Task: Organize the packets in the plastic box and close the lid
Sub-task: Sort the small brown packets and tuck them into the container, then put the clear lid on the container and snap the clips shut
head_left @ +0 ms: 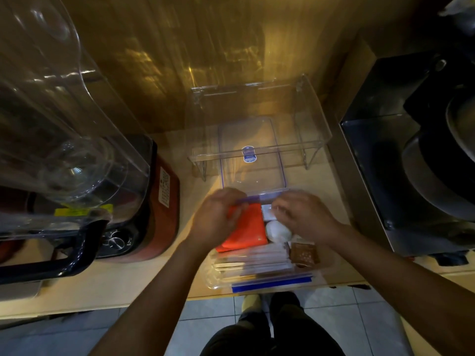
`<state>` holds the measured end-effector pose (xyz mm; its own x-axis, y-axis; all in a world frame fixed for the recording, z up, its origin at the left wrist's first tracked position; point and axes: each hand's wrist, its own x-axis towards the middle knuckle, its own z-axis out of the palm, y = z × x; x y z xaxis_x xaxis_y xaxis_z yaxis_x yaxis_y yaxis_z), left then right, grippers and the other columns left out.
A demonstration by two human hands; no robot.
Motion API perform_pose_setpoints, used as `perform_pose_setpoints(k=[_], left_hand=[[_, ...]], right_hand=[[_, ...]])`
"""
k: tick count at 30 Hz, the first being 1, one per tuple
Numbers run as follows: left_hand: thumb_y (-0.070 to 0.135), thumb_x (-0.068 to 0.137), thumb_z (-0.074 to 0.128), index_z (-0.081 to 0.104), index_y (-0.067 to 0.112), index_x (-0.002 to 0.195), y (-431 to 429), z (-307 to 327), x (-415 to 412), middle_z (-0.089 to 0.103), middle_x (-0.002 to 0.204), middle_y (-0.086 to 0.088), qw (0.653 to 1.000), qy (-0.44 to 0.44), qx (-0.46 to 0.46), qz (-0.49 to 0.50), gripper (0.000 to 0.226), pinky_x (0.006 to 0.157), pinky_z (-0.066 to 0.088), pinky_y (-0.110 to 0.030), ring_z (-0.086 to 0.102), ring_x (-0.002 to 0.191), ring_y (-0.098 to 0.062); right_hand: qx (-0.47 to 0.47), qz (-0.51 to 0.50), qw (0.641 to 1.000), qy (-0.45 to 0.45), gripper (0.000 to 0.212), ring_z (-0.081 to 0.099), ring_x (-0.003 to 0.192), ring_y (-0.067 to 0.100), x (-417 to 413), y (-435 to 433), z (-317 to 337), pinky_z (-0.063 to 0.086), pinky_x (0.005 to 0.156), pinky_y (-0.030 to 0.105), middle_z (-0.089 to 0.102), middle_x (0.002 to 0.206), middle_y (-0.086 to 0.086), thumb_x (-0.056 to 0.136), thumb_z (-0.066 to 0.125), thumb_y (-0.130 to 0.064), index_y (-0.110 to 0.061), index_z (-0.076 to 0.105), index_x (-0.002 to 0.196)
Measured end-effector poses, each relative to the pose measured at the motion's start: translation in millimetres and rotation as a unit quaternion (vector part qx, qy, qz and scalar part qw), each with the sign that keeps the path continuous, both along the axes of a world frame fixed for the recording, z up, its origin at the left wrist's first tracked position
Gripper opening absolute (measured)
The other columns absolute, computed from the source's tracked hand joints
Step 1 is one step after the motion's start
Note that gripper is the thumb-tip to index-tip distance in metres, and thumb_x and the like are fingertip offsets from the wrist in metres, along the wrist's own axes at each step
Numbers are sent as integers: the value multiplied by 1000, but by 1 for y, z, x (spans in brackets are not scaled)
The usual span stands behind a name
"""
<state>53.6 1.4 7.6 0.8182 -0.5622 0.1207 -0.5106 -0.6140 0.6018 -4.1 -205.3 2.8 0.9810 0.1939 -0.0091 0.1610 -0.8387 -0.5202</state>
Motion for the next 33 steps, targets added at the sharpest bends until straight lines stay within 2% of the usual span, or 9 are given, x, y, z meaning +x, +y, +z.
perform_pose_setpoints(k=[2, 5, 11, 15, 20, 23, 26, 29, 33], left_hand=[[20, 89, 57, 63, 8, 109, -1, 7, 19, 65, 113, -13, 993, 10, 7, 113, 23, 84, 38, -28, 59, 104, -30], [38, 92, 50, 54, 7, 120, -5, 2, 53, 59, 124, -20, 961, 129, 126, 208, 42, 88, 43, -37, 54, 112, -35], [55, 91, 39, 31, -5, 137, -15, -13, 90, 31, 149, -21, 905, 305, 227, 190, 76, 104, 32, -35, 34, 134, -34], [59, 88, 41, 36, 10, 138, -18, -16, 95, 32, 150, -15, 849, 479, 125, 183, 70, 108, 30, -45, 33, 134, -35], [47, 91, 48, 44, 6, 132, -28, -21, 96, 44, 139, -18, 851, 471, 118, 200, 58, 98, 39, -42, 46, 118, -33], [35, 92, 51, 53, 1, 120, -27, -22, 101, 52, 105, -19, 841, 486, 68, 227, 44, 72, 39, -31, 47, 84, -25], [24, 92, 51, 54, 9, 110, -20, -22, 102, 49, 99, -8, 815, 509, -13, 276, 23, 69, 35, -30, 47, 84, -19], [14, 92, 49, 58, 13, 86, -12, -25, 99, 48, 78, -2, 783, 523, -102, 319, 11, 58, 30, -25, 40, 64, -11], [-2, 91, 46, 62, 6, 78, -5, -27, 97, 62, 69, -4, 733, 521, -267, 346, 22, 55, 49, -17, 57, 61, -10]], right_hand=[[-19, -79, 997, -18, 16, 55, 88, 24, 18, -3, 2, 32, 73, 29, 64, 96, 8, 89, 54, -22, -9, 63, 92], [-86, -120, 984, 95, 29, 54, 106, 31, 49, -9, -3, 36, 87, 35, 61, 109, 13, 92, 47, -31, -6, 60, 103], [-58, -140, 948, 279, 43, 57, 111, 30, 88, -20, -16, 46, 96, 39, 62, 122, 14, 88, 50, -43, -12, 61, 115], [-33, -142, 932, 331, 32, 60, 90, 26, 101, -20, -23, 45, 77, 28, 65, 99, 15, 88, 55, -37, -7, 66, 94], [60, -162, 911, 374, 28, 55, 70, 22, 115, -15, -24, 40, 60, 27, 60, 78, 12, 84, 62, -26, 0, 66, 93], [174, -245, 887, 351, 33, 62, 82, 22, 120, -16, -25, 44, 62, 24, 67, 93, 10, 78, 69, -24, 0, 66, 101], [249, -296, 865, 319, 34, 61, 89, 21, 118, -19, -26, 43, 64, 24, 67, 102, 11, 75, 72, -21, -2, 64, 103], [333, -329, 836, 287, 37, 57, 90, 18, 112, -26, -24, 40, 61, 21, 62, 97, 2, 73, 74, -15, -6, 61, 107], [411, -309, 809, 284, 17, 67, 73, 1, 104, -36, -16, 51, 57, 15, 67, 79, -5, 73, 73, -10, -23, 62, 71]])
